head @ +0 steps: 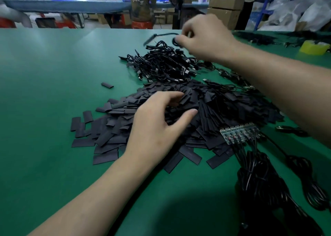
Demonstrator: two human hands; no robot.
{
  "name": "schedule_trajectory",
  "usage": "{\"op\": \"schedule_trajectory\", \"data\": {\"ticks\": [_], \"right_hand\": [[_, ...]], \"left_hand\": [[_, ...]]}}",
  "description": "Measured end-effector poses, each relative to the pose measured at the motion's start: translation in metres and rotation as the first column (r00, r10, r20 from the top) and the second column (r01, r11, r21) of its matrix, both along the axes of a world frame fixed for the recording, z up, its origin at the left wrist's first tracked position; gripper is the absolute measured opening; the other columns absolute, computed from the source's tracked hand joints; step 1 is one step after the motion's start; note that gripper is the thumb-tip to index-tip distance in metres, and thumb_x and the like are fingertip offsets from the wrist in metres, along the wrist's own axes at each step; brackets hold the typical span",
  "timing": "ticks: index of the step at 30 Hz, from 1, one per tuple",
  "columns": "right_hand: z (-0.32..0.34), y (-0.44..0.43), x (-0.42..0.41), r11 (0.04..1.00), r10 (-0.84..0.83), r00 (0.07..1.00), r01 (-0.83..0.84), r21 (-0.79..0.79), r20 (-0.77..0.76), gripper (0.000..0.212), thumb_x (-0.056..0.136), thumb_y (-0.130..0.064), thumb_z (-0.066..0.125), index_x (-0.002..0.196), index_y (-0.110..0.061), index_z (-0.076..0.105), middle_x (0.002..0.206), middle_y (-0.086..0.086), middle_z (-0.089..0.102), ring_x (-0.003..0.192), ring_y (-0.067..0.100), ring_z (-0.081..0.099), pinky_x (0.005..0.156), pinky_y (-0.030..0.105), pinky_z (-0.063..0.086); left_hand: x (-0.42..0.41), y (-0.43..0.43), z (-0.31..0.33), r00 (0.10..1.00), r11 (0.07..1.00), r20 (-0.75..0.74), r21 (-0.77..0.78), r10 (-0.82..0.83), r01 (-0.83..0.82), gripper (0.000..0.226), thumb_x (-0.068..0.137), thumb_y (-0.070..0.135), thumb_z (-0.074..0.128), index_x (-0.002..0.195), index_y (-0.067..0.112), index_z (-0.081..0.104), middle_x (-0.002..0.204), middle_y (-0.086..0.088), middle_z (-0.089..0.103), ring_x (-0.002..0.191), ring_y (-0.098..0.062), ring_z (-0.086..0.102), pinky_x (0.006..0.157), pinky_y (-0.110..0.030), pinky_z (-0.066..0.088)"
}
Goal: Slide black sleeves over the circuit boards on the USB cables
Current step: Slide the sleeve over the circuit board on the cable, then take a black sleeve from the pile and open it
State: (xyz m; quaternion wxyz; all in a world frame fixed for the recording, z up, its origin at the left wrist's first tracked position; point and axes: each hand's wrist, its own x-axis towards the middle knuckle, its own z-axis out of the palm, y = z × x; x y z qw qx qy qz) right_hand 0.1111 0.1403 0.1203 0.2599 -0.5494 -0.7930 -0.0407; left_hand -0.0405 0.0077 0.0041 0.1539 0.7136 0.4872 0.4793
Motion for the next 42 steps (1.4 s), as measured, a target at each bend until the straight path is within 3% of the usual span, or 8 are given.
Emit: {"op": "schedule_trajectory", "data": {"ticks": [3,7,11,17,22,25,32,42], "right_hand": [[0.005,0.062,-0.041,0.999,-0.026,1.000,0.027,-0.018,0.013,0.043,0.100,-0.041,0.060,0.103,-0.001,0.074,0.106,0.016,0.074,0.094,0.030,0.069,0.082,0.037,0.054],[-0.011,0.102,-0.083,0.995,-0.008,0.990,0.022,-0.099,0.143,0.041,0.097,-0.026,0.068,0.130,-0.003,0.058,0.131,0.015,0.062,0.119,0.033,0.059,0.094,0.037,0.050],[-0.029,0.104,-0.090,0.996,0.064,0.977,-0.050,-0.072,0.204,0.036,0.094,-0.005,0.060,0.129,-0.009,0.058,0.129,0.013,0.059,0.117,0.029,0.057,0.091,0.034,0.047],[-0.035,0.023,-0.023,0.987,0.160,0.987,-0.159,-0.036,0.031,0.020,0.096,-0.019,0.063,0.113,-0.016,0.070,0.106,0.002,0.066,0.092,0.016,0.059,0.085,0.032,0.050],[-0.045,-0.078,0.068,0.951,0.194,0.979,-0.170,-0.259,0.069,0.013,0.090,-0.036,0.068,0.098,-0.030,0.076,0.097,-0.016,0.070,0.090,-0.002,0.063,0.074,0.005,0.042],[-0.055,-0.111,0.100,0.919,0.193,0.974,-0.138,-0.371,0.115,0.019,0.083,-0.048,0.068,0.095,-0.036,0.075,0.096,-0.019,0.066,0.091,-0.002,0.062,0.080,0.014,0.047],[-0.081,-0.121,0.111,0.931,0.211,0.965,-0.148,-0.335,0.159,0.027,0.079,-0.062,0.063,0.083,-0.036,0.067,0.100,-0.014,0.055,0.104,0.012,0.049,0.094,0.038,0.044],[-0.089,-0.133,0.087,0.919,0.195,0.915,-0.296,-0.259,-0.353,0.016,0.082,-0.038,0.076,0.086,-0.027,0.065,0.085,-0.009,0.067,0.079,0.002,0.062,0.074,0.026,0.050]], "left_hand": [[0.000,0.000,-0.002,0.997,0.999,-0.069,0.008,-0.040,0.041,0.041,0.090,0.048,0.071,0.123,0.024,0.070,0.114,0.016,0.067,0.108,0.000,0.062,0.097,-0.029,0.052],[0.001,0.001,-0.004,0.993,0.997,-0.095,0.020,-0.075,0.077,0.040,0.092,0.045,0.072,0.124,0.021,0.069,0.116,0.013,0.066,0.112,-0.004,0.061,0.097,-0.032,0.052],[0.000,0.003,-0.005,0.991,0.995,-0.101,0.038,-0.087,0.092,0.037,0.093,0.041,0.073,0.122,0.018,0.070,0.114,0.011,0.067,0.111,-0.007,0.061,0.097,-0.032,0.051],[0.000,0.003,-0.005,0.985,0.994,-0.143,0.040,-0.097,0.104,0.030,0.097,0.040,0.068,0.118,0.019,0.071,0.112,0.011,0.067,0.109,-0.008,0.062,0.096,-0.033,0.050],[0.001,0.003,-0.005,0.976,0.993,-0.198,0.054,-0.095,0.107,0.023,0.099,0.036,0.065,0.115,0.022,0.073,0.108,0.013,0.067,0.103,-0.006,0.063,0.093,-0.033,0.052],[0.003,0.000,-0.004,0.967,0.990,-0.227,0.052,-0.114,0.129,0.020,0.099,0.036,0.065,0.113,0.023,0.073,0.108,0.014,0.066,0.101,-0.005,0.062,0.092,-0.033,0.052],[0.003,-0.007,-0.003,0.946,0.981,-0.279,0.053,-0.167,0.188,0.019,0.097,0.034,0.067,0.110,0.022,0.076,0.116,0.011,0.061,0.113,-0.008,0.059,0.100,-0.036,0.049],[0.011,-0.011,0.001,0.944,0.979,-0.271,0.027,-0.189,0.204,0.027,0.091,0.048,0.072,0.107,0.026,0.077,0.103,0.012,0.066,0.101,-0.008,0.061,0.089,-0.031,0.050]]}}
